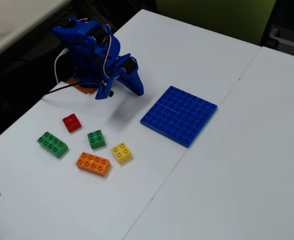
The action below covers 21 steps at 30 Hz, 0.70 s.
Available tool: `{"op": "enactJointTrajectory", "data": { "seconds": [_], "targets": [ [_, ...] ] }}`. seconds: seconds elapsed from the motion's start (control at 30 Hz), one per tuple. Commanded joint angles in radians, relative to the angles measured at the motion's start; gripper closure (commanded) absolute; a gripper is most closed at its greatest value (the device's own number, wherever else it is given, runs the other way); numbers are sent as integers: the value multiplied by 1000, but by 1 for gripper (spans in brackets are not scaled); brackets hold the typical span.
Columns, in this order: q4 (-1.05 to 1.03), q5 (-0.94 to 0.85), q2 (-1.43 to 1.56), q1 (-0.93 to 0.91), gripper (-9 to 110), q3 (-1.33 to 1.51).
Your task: Pick up the 2x2 green block and go up the 8x8 blue block.
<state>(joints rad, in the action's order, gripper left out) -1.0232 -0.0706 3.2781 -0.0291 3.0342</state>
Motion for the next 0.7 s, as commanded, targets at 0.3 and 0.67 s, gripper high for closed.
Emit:
{"op": "enactJointTrajectory", "data": {
  "seconds": [0.3,0.67],
  "targets": [
    [-28,-1355,44,-40,101,54],
    [-272,-1612,43,-161,101,-130]
  ]
}}
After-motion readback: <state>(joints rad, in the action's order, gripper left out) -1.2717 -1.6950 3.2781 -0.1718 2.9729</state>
